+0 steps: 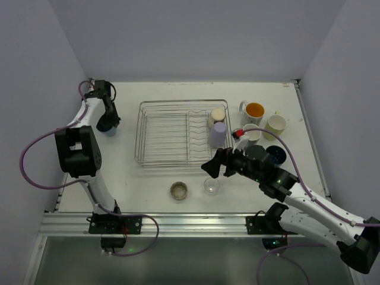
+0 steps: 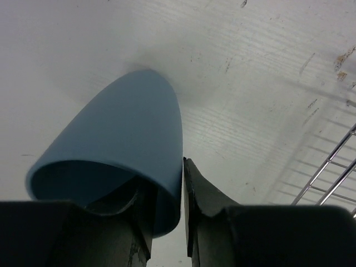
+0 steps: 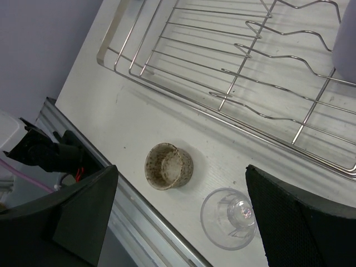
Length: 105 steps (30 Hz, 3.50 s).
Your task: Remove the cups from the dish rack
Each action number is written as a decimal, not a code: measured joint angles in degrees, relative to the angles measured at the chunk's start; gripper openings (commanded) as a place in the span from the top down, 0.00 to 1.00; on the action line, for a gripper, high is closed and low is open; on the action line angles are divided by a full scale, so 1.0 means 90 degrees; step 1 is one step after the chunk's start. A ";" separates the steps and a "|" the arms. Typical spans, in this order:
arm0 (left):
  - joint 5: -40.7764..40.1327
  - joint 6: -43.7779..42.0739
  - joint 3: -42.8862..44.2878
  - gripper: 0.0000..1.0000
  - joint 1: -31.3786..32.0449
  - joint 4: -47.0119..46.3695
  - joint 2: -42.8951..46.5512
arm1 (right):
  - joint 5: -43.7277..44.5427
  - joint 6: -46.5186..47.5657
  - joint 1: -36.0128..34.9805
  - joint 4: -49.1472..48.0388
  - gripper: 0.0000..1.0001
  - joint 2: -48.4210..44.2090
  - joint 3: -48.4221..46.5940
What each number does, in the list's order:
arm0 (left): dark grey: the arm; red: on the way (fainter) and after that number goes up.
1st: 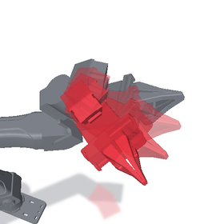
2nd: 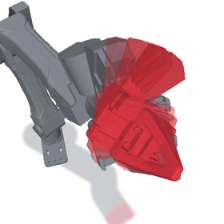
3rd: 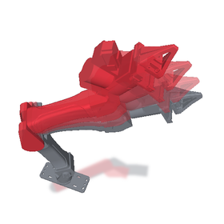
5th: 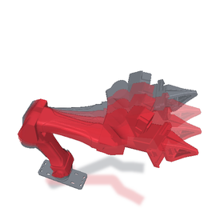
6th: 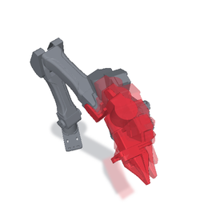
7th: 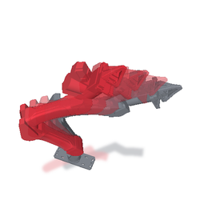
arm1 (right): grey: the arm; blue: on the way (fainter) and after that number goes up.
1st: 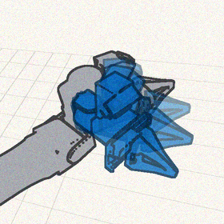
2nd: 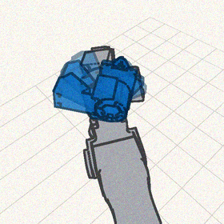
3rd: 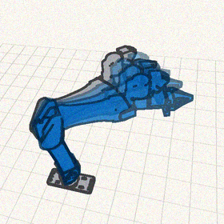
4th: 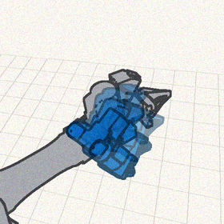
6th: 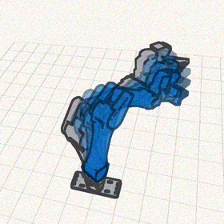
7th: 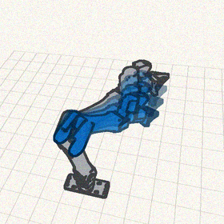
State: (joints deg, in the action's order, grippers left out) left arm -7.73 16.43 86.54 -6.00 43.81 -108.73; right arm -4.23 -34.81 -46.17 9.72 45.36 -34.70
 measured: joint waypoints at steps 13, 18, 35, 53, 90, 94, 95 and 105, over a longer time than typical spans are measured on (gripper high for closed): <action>0.0051 -0.0002 0.0000 0.23 0.0000 -0.0053 0.0041 | 0.0702 0.0168 -0.0002 0.0488 0.01 0.0296 -0.0554; 0.0209 0.0058 0.0019 0.18 0.0000 -0.0136 0.0542 | 0.1328 0.0350 0.0015 0.0877 0.09 0.0680 -0.1129; 0.1438 0.0459 -0.1542 0.16 0.0556 -0.1591 0.3313 | 0.2392 0.0901 0.0804 0.1406 0.13 0.2912 -0.2557; 0.4607 0.0661 -0.5649 0.05 0.1586 -0.3432 0.7958 | 0.3036 0.1217 0.1139 0.1542 0.19 0.5280 -0.3895; 0.6348 0.4738 -0.7108 0.16 0.2052 -0.8009 0.7179 | -0.0804 -0.0770 0.0911 -0.2115 0.82 0.1175 -0.1197; 0.6312 0.4957 -0.7108 0.18 0.2341 -0.8412 0.7113 | -0.1387 -0.1192 0.0787 -0.2815 0.82 0.1479 -0.1137; 0.6302 0.4993 -0.7108 0.19 0.2385 -0.8480 0.7091 | -0.1508 -0.1285 0.0748 -0.2977 0.82 0.1559 -0.1110; 0.6084 0.5319 -0.7108 0.58 0.2596 -0.9049 0.6919 | -0.1933 -0.1783 0.0406 -0.3772 0.82 0.2232 -0.0991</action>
State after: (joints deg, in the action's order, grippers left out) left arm 47.03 64.29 22.57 17.37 -37.63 -46.46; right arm -21.63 -50.85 -42.52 -24.23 65.45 -43.62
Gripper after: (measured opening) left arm 0.525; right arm 0.605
